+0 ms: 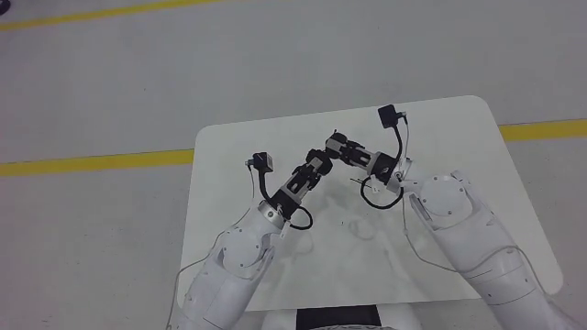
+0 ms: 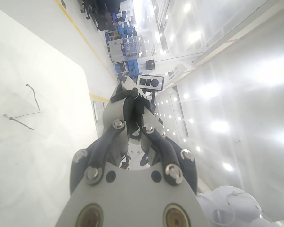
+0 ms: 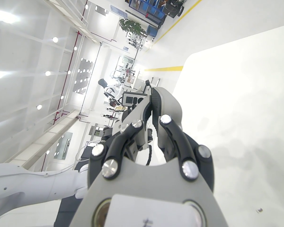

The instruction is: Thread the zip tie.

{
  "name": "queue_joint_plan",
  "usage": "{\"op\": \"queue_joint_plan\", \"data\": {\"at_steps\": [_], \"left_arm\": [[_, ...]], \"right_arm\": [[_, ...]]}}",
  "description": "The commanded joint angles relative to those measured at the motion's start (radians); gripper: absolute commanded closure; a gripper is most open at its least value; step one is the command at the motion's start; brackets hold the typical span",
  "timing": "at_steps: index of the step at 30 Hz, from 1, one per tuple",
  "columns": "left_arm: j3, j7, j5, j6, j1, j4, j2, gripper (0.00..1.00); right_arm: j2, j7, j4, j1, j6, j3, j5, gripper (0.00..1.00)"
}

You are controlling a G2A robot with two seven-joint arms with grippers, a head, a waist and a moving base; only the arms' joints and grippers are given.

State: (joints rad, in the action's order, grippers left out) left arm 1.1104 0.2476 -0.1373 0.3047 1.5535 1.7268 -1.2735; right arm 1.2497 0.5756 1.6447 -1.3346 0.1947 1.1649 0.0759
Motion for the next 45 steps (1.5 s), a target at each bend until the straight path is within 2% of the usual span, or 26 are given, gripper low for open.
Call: {"op": "queue_joint_plan", "data": {"at_steps": [1, 4, 5, 6, 7, 17, 21, 25, 28, 32, 45], "left_arm": [[-0.001, 0.0, 0.001, -0.004, -0.002, -0.003, 0.001, 1.0], [-0.002, -0.002, 0.001, -0.008, -0.003, -0.006, 0.002, 1.0], [-0.003, -0.003, 0.0, -0.01, -0.003, -0.008, 0.002, 1.0], [-0.003, -0.004, -0.002, -0.011, -0.003, -0.009, 0.002, 1.0], [-0.002, -0.004, -0.003, -0.012, -0.003, -0.01, 0.003, 1.0], [0.037, 0.026, -0.048, -0.03, 0.011, 0.016, 0.014, 1.0], [0.059, 0.057, -0.068, -0.031, 0.023, 0.03, 0.02, 1.0], [0.081, 0.112, -0.084, -0.034, 0.032, 0.031, 0.029, 1.0], [0.095, 0.127, -0.082, -0.034, 0.04, 0.032, 0.034, 1.0], [0.106, 0.131, -0.078, -0.033, 0.048, 0.035, 0.039, 1.0], [0.108, 0.134, -0.064, -0.046, 0.052, 0.038, 0.043, 1.0]], "right_arm": [[-0.001, -0.001, 0.001, 0.001, 0.001, 0.0, -0.001, 1.0], [-0.001, -0.002, 0.002, 0.001, 0.004, 0.001, -0.007, 1.0], [-0.002, -0.001, 0.003, 0.0, 0.005, 0.003, -0.009, 0.83], [-0.002, -0.003, 0.003, 0.0, 0.005, 0.004, -0.009, 0.38], [-0.003, -0.01, 0.004, -0.001, 0.005, 0.007, -0.007, 0.0], [-0.011, -0.036, 0.006, -0.017, 0.019, 0.047, 0.006, 0.0], [-0.016, -0.042, -0.002, -0.021, 0.019, 0.068, 0.013, 0.0], [-0.021, -0.028, -0.009, -0.021, 0.024, 0.086, 0.022, 0.0], [-0.025, -0.01, -0.012, -0.017, 0.04, 0.096, 0.035, 0.0], [-0.03, 0.001, -0.013, -0.016, 0.058, 0.108, 0.048, 0.0], [-0.03, 0.001, -0.013, -0.016, 0.058, 0.108, 0.048, 0.0]]}}
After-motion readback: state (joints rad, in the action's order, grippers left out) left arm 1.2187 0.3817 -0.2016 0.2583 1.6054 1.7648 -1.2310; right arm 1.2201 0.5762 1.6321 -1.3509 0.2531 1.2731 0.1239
